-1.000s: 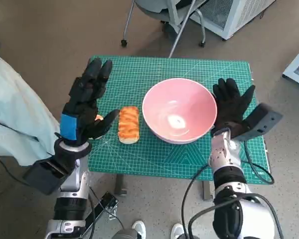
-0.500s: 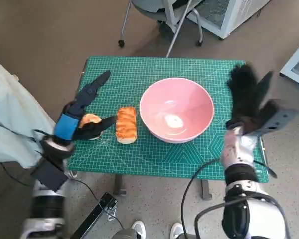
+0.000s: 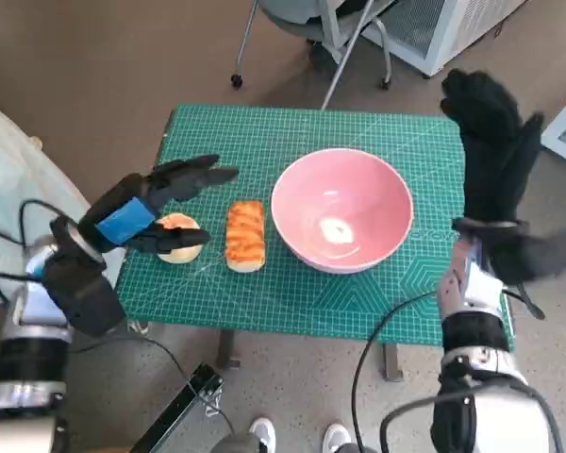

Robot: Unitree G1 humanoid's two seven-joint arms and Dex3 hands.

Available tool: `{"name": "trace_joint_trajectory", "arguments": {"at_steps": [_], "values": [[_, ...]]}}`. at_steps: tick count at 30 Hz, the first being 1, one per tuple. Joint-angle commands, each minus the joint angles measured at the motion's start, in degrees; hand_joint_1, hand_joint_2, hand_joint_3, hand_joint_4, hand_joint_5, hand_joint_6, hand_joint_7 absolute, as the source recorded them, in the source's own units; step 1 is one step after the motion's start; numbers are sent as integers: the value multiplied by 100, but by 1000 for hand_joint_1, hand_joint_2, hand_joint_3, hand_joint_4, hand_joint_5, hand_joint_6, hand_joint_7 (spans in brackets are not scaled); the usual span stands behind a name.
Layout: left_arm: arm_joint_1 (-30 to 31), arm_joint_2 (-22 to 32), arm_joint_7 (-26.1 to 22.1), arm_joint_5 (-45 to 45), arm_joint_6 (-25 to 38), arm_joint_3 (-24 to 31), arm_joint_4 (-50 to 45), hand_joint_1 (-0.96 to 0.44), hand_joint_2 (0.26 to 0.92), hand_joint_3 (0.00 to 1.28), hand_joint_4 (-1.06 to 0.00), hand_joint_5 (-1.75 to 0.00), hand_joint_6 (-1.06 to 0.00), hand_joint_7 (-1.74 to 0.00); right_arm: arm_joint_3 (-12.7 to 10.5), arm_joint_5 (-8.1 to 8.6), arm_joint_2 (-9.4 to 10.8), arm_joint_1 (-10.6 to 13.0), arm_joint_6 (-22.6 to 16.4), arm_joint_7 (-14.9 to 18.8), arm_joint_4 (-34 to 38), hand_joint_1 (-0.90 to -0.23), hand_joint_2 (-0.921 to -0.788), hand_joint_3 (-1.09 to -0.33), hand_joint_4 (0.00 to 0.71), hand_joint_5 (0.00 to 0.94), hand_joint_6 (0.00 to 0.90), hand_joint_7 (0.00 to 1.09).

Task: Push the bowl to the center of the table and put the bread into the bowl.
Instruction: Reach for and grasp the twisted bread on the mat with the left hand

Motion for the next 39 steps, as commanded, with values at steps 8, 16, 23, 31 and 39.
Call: {"name": "trace_joint_trajectory", "arguments": {"at_steps": [8, 16, 23, 31, 39], "values": [[-953, 319, 829, 1775, -823, -952, 1023, -97, 918, 27, -483, -11, -523, -241, 157, 404, 10, 553, -151, 496, -750, -599, -921, -780, 366, 19, 92, 750], [-1445, 342, 1767, 3099, -1012, -1752, 1460, -72, 893, 2, -483, -1, -542, -165, 241, 482, 20, 738, -36, 458, -1034, -604, -921, -780, 365, 16, 82, 763], [-1873, 233, 2283, 3853, -1020, -2407, 1894, -83, 874, 0, -473, 0, -522, -121, 292, 343, 7, 880, -66, 249, -1206, -592, -921, -786, 364, 13, 76, 781], [-2090, 77, 2664, 4105, -1053, -2853, 2369, -91, 858, 0, -469, 0, -519, -92, 356, 308, -22, 995, -57, 114, -1349, -592, -921, -792, 363, 12, 67, 797], [-2162, -94, 3058, 4284, -1029, -3249, 2720, -98, 842, 0, -470, -2, -531, -77, 393, 260, -44, 1056, -93, 20, -1419, -595, -921, -795, 360, 9, 57, 813]]}}
